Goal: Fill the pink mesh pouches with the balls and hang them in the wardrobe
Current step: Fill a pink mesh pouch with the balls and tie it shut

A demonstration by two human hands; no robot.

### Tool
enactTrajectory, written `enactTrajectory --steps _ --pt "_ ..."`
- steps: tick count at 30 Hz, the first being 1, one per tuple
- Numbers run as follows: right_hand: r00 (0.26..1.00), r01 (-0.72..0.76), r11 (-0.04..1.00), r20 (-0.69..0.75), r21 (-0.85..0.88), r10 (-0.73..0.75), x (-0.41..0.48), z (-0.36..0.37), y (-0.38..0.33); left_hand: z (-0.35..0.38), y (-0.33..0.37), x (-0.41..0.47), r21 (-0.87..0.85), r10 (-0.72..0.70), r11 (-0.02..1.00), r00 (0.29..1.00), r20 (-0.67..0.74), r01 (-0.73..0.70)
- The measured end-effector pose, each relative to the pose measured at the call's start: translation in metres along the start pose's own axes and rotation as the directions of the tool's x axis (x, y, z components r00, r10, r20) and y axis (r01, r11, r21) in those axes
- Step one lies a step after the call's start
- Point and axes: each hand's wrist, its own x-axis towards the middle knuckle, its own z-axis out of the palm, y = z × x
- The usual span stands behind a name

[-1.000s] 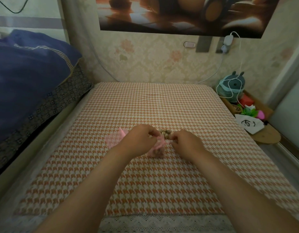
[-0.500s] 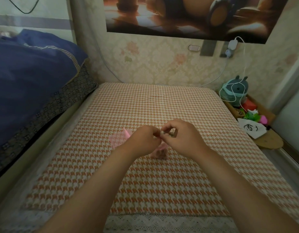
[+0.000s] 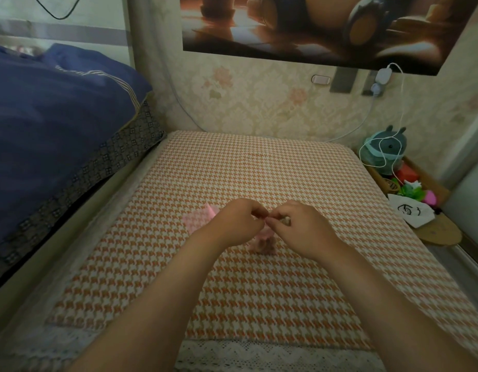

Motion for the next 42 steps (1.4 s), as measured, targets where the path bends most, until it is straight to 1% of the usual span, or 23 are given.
enactTrajectory --steps 2,6,9,11,13,15,17,18,21,25,26,28,30,31,33,34,35,38,42 --pt "0.999 -0.033 0.999 0.020 0.003 0.032 -0.001 -0.001 -0.001 -0.002 -0.002 0.002 -0.005 0.001 1.000 1.000 -0.020 -0.001" --pt "0.997 -0.080 0.996 -0.001 0.048 0.080 -0.001 0.000 0.001 -0.009 -0.014 0.008 -0.007 -0.026 1.000 0.992 -0.127 0.025" --pt "0.996 -0.088 0.995 0.010 0.053 0.088 0.000 0.000 0.004 -0.008 -0.031 0.009 0.073 -0.057 0.995 0.982 -0.183 0.072" --pt "0.996 -0.091 0.995 0.018 0.043 0.090 0.000 -0.001 0.004 -0.001 -0.045 0.012 0.168 -0.023 0.984 0.979 -0.204 0.058" --pt "0.995 -0.095 0.994 0.016 0.047 0.094 0.002 -0.001 0.005 0.007 -0.057 0.015 0.257 0.032 0.966 0.983 -0.183 0.016" --pt "0.995 -0.101 0.994 0.016 0.046 0.100 0.003 -0.002 0.005 0.015 -0.065 0.020 0.333 0.073 0.942 0.990 -0.117 -0.030" --pt "0.995 -0.099 0.994 0.015 0.040 0.098 0.004 -0.001 0.005 0.023 -0.068 0.024 0.369 0.096 0.927 0.994 -0.052 -0.070" --pt "0.995 -0.099 0.994 0.017 0.036 0.099 0.004 -0.001 0.005 0.026 -0.069 0.025 0.372 0.107 0.924 0.993 -0.043 -0.083" --pt "0.995 -0.101 0.994 0.028 0.040 0.100 0.004 0.000 0.005 0.030 -0.069 0.028 0.331 0.095 0.942 0.990 -0.101 -0.057" --pt "0.994 -0.109 0.993 0.033 0.050 0.107 0.003 0.000 0.005 0.028 -0.066 0.029 0.271 -0.004 0.962 0.992 -0.124 0.038" --pt "0.993 -0.112 0.992 0.036 0.054 0.110 0.003 -0.001 0.005 0.026 -0.064 0.028 0.248 -0.026 0.967 0.990 -0.137 0.060" --pt "0.993 -0.114 0.991 0.044 0.063 0.111 0.002 -0.002 0.004 0.021 -0.056 0.027 0.162 -0.037 0.984 0.978 -0.204 0.071" --pt "0.992 -0.114 0.992 0.053 0.061 0.111 0.001 -0.003 0.003 0.015 -0.041 0.025 0.062 -0.023 0.997 0.963 -0.267 0.041" --pt "0.992 -0.115 0.992 0.058 0.052 0.112 0.001 -0.003 0.002 0.011 -0.032 0.024 0.011 -0.011 1.000 0.962 -0.272 0.014" --pt "0.991 -0.119 0.992 0.070 0.041 0.116 0.000 -0.005 0.002 0.004 -0.013 0.019 -0.085 0.032 0.995 0.972 -0.233 -0.054" --pt "0.990 -0.122 0.992 0.076 0.041 0.119 0.000 -0.005 0.002 0.002 -0.007 0.015 -0.107 0.055 0.991 0.979 -0.197 -0.077" --pt "0.989 -0.125 0.991 0.081 0.043 0.121 -0.001 -0.007 0.002 0.001 -0.002 0.010 -0.099 0.074 0.991 0.984 -0.163 -0.091" --pt "0.987 -0.134 0.990 0.090 0.045 0.130 -0.001 -0.009 0.001 0.004 0.004 0.002 0.014 0.097 0.995 0.990 -0.103 -0.096" --pt "0.987 -0.134 0.990 0.101 0.054 0.128 0.000 -0.009 0.000 0.008 0.000 0.002 0.056 0.080 0.996 0.995 -0.061 -0.076"
